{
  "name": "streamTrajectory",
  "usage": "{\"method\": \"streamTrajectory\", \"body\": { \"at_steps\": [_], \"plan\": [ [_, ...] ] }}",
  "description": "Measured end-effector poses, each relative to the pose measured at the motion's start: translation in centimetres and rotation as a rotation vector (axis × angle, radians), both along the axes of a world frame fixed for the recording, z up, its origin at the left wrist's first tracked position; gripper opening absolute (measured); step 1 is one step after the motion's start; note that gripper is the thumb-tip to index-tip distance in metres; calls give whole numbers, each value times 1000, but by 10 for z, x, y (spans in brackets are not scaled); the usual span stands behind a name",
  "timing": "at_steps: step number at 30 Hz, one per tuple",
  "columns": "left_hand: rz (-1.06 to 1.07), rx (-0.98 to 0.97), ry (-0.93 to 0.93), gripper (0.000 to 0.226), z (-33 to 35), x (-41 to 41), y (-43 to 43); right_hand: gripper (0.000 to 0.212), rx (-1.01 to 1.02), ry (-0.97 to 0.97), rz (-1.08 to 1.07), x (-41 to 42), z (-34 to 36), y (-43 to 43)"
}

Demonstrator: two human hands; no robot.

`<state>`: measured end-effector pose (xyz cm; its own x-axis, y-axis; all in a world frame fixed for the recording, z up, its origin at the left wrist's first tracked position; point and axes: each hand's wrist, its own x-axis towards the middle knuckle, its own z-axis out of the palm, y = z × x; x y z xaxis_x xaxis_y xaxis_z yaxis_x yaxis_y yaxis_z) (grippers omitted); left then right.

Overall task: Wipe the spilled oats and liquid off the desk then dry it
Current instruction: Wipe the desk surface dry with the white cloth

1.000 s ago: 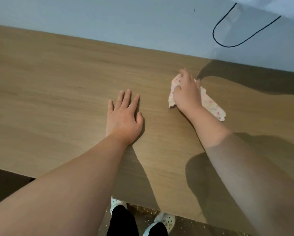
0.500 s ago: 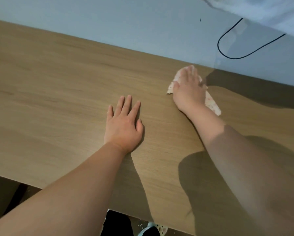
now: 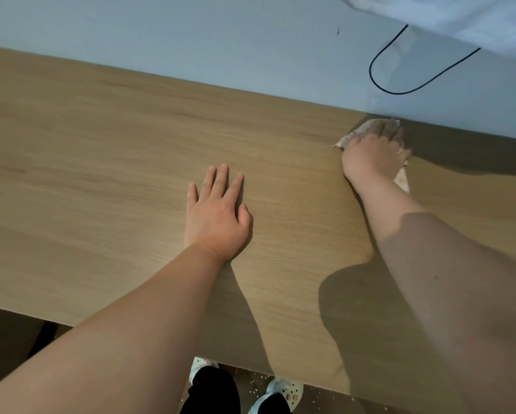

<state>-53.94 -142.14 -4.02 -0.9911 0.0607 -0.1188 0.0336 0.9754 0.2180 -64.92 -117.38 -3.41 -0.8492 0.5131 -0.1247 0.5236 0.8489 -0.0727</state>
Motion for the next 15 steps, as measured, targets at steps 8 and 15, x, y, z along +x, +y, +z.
{"method": "streamTrajectory", "body": {
  "at_steps": [8,15],
  "plan": [
    [-11,1,-25,61,1,0,-1,58,-33,-31,994,72,-2,-21],
    [-36,2,-56,62,2,-1,-1,66,-67,7,411,95,4,-37]
  ]
}}
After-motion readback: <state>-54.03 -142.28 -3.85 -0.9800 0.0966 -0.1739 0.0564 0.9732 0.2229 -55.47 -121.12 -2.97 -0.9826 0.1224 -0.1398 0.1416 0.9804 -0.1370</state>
